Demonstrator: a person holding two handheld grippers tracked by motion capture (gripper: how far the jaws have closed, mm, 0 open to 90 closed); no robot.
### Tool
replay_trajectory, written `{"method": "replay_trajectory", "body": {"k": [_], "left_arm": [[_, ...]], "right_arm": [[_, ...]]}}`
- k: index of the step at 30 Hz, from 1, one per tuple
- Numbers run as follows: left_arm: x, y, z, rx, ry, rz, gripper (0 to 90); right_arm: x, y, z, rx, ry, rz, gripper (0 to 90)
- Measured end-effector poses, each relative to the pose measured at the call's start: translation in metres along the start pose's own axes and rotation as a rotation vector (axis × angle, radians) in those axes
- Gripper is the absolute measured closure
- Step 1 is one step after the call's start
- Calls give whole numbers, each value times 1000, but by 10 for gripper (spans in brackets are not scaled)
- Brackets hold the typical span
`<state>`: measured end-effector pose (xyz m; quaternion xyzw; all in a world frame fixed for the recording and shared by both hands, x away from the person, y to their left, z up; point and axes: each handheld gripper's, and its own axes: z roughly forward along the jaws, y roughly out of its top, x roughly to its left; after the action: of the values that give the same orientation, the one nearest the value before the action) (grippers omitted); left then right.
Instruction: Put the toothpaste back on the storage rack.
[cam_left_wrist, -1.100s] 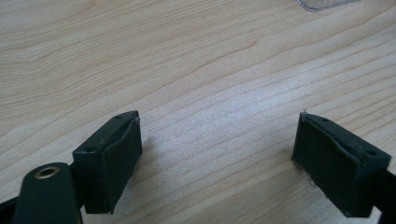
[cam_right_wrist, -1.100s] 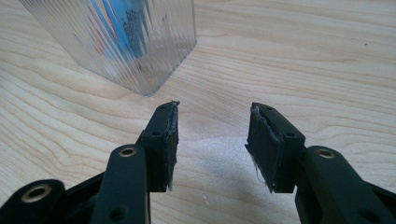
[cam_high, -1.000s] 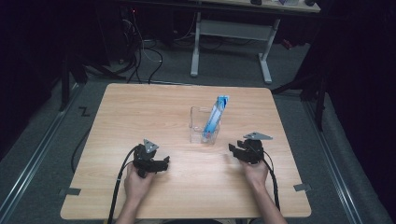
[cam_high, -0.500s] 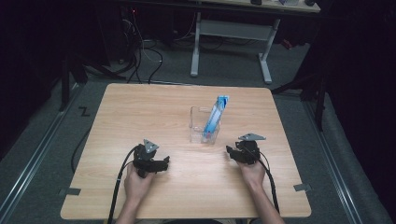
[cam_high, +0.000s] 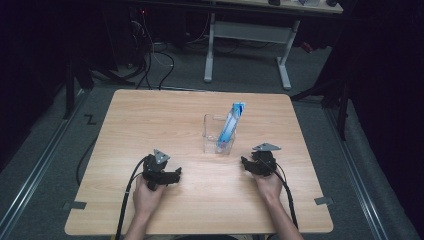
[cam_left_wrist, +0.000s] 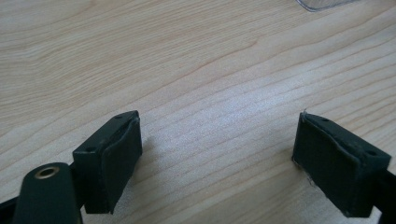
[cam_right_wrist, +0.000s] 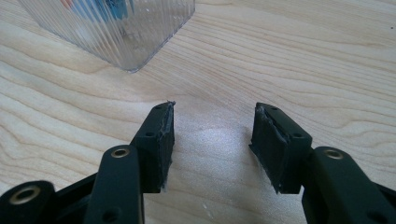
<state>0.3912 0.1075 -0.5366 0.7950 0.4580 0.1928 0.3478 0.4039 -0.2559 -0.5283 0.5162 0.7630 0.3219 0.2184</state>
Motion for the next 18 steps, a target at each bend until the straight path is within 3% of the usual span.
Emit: {"method": "replay_trajectory", "body": {"k": [18], "left_arm": [[0,0,0,0,0,0,159]], "right_arm": [[1,-2,2,-24,-16,-13,451]]}}
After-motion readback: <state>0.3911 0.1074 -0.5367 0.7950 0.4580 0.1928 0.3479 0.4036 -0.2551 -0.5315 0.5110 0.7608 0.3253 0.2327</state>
